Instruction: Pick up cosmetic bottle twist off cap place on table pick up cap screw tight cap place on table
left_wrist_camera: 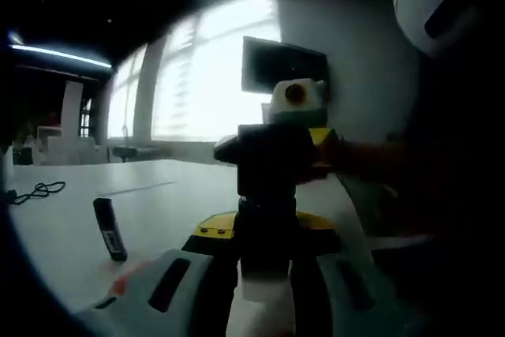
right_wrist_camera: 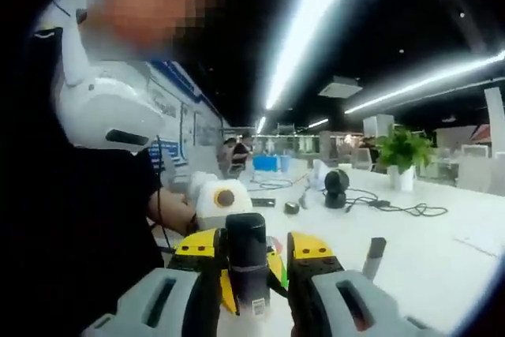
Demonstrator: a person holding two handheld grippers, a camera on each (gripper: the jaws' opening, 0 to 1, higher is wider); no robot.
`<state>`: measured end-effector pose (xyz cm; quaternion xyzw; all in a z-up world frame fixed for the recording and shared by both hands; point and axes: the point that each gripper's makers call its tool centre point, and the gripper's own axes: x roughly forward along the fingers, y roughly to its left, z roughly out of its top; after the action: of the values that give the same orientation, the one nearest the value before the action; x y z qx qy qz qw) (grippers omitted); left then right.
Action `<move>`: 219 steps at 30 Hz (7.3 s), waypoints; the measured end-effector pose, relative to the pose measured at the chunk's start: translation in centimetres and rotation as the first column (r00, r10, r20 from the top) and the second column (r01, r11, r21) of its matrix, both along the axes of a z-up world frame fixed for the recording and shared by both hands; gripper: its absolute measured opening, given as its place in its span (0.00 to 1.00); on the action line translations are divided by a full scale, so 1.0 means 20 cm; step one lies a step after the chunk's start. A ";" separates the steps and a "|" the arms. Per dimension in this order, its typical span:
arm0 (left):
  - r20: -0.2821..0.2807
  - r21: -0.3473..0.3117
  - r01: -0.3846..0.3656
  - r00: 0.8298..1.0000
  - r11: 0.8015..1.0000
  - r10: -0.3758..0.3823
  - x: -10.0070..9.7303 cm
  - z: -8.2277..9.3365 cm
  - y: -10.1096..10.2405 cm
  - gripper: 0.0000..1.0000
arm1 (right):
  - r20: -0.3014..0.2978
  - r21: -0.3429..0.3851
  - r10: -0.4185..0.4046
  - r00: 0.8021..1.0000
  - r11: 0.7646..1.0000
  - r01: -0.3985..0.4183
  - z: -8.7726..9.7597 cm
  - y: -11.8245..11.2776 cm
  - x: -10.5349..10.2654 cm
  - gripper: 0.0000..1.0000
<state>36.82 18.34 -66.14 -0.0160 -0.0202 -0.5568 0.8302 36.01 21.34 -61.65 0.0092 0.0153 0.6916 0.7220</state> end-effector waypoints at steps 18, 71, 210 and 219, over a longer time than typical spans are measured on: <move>-0.003 0.000 0.018 1.000 1.000 -0.018 -0.07 0.00 -0.01 0.15 | 0.000 -0.009 0.084 0.997 0.996 -0.084 -0.01 0.04 -0.09 0.14; 0.019 0.010 -0.286 0.958 0.958 0.286 0.16 0.01 0.07 0.15 | 0.109 0.039 -0.710 0.695 0.702 0.711 0.01 0.03 0.13 0.13; 0.098 0.007 -0.151 0.984 0.988 0.150 0.00 0.12 0.00 0.15 | 0.096 0.038 -0.288 0.953 0.958 0.285 0.09 0.04 -0.04 0.15; 0.073 -0.002 -0.172 0.982 0.985 0.172 0.02 0.11 0.02 0.15 | 0.067 0.047 -0.383 0.921 0.923 0.381 0.08 0.04 0.01 0.15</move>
<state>37.24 18.64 -63.93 0.0076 -0.0505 -0.4834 0.8739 36.12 22.14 -60.09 -0.0020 -0.0254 0.5375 0.8428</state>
